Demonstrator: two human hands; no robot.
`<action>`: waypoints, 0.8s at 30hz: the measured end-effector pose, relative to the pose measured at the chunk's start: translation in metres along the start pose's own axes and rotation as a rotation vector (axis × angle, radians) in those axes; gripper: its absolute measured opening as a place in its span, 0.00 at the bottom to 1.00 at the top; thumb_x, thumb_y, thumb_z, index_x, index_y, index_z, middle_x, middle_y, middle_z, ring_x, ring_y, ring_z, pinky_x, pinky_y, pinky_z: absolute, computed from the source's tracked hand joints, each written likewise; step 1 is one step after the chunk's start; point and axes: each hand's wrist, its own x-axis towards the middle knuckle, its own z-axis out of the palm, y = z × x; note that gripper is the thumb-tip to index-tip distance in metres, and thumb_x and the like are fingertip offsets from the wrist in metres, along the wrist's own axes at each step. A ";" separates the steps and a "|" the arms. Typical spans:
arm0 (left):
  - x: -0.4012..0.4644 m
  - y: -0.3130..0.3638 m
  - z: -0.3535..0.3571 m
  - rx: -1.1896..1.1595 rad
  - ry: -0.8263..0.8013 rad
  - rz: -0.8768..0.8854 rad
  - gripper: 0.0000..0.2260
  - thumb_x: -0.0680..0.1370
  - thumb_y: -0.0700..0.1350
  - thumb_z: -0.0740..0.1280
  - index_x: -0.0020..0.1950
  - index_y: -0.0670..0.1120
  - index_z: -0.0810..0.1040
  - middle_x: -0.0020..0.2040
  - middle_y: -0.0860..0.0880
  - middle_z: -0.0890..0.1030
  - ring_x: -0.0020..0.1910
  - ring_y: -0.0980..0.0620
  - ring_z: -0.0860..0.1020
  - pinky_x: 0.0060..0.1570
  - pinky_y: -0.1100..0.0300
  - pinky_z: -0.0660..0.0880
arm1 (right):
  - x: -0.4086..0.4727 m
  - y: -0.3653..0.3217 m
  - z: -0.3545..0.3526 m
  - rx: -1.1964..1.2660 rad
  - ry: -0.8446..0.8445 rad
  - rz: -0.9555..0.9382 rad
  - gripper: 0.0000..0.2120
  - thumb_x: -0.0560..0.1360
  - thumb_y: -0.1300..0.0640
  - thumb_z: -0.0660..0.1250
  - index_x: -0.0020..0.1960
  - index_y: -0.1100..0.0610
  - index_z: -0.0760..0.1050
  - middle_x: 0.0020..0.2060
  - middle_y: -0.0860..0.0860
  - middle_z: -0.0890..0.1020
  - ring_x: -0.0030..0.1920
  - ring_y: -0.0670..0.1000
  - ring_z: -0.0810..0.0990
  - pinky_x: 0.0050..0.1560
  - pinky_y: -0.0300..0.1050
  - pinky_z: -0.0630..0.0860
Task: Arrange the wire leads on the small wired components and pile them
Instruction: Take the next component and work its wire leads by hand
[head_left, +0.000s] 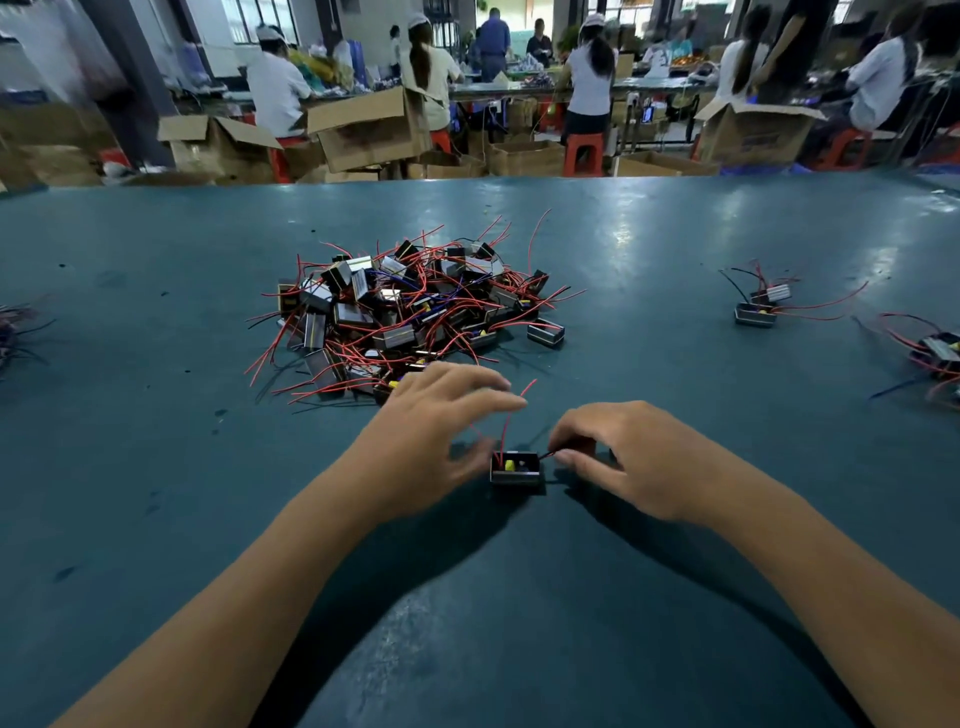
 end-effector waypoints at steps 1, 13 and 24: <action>-0.001 0.001 0.002 0.051 -0.048 0.026 0.17 0.79 0.47 0.69 0.68 0.55 0.78 0.70 0.55 0.74 0.70 0.51 0.68 0.69 0.53 0.59 | 0.000 0.001 0.000 0.001 0.015 -0.007 0.06 0.81 0.50 0.63 0.55 0.49 0.77 0.47 0.41 0.81 0.45 0.45 0.76 0.49 0.47 0.75; -0.004 -0.006 0.000 0.117 -0.087 0.006 0.11 0.76 0.59 0.71 0.48 0.53 0.81 0.73 0.54 0.70 0.74 0.50 0.64 0.72 0.54 0.51 | -0.002 0.004 -0.005 0.065 0.102 0.011 0.02 0.79 0.53 0.67 0.49 0.48 0.74 0.39 0.42 0.82 0.37 0.42 0.77 0.40 0.46 0.75; -0.006 0.000 0.000 0.053 -0.106 -0.008 0.10 0.75 0.56 0.73 0.48 0.53 0.77 0.49 0.60 0.81 0.60 0.60 0.74 0.76 0.52 0.47 | -0.005 0.003 -0.008 0.018 0.077 -0.076 0.03 0.77 0.53 0.70 0.50 0.50 0.77 0.45 0.42 0.80 0.48 0.45 0.78 0.51 0.49 0.75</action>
